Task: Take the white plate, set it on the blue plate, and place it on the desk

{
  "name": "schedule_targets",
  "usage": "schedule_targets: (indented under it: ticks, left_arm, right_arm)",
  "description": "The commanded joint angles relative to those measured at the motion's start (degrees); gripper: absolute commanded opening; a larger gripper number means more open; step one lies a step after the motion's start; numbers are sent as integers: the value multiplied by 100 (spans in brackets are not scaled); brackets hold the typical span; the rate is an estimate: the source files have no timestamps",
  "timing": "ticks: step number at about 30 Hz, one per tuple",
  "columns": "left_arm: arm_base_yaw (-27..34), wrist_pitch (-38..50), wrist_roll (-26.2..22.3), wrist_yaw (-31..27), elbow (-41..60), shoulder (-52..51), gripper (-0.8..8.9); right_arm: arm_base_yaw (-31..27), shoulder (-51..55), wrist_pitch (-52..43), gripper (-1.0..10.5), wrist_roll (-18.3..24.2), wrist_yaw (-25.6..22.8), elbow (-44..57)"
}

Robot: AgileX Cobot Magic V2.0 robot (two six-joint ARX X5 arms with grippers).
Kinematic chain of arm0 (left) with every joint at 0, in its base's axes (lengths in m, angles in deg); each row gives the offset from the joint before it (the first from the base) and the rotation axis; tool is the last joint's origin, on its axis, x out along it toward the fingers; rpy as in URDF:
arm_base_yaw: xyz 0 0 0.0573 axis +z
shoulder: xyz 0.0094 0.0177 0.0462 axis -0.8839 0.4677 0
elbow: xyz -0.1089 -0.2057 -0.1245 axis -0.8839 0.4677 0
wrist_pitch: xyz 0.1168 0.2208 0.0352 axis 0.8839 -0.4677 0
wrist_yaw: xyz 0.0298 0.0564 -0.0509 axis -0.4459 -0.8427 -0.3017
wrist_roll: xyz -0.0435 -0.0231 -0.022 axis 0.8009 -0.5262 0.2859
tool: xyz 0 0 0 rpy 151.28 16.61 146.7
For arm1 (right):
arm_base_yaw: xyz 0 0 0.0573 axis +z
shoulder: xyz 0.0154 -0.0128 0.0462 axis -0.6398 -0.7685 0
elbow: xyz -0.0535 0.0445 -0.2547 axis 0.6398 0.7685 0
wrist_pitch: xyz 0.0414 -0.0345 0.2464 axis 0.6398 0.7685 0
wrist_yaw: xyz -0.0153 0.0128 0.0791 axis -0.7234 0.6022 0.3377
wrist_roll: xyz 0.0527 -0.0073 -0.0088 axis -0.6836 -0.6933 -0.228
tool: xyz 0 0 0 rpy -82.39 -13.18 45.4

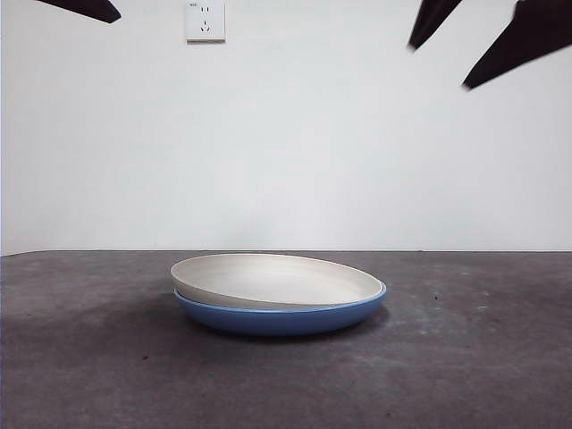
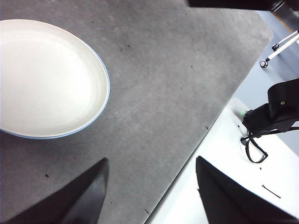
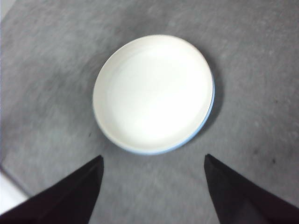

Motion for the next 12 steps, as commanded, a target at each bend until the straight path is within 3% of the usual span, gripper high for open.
schedule_targets:
  ticks: [1,12]
  left_arm:
    - [-31,59,-83,22,-55,39,303]
    - [-31,59,-83,22,-55,39,303]
  right_arm:
    - [122,295,350,340,208,9,-109]
    - [592,1051,1351,340,457,15,-94]
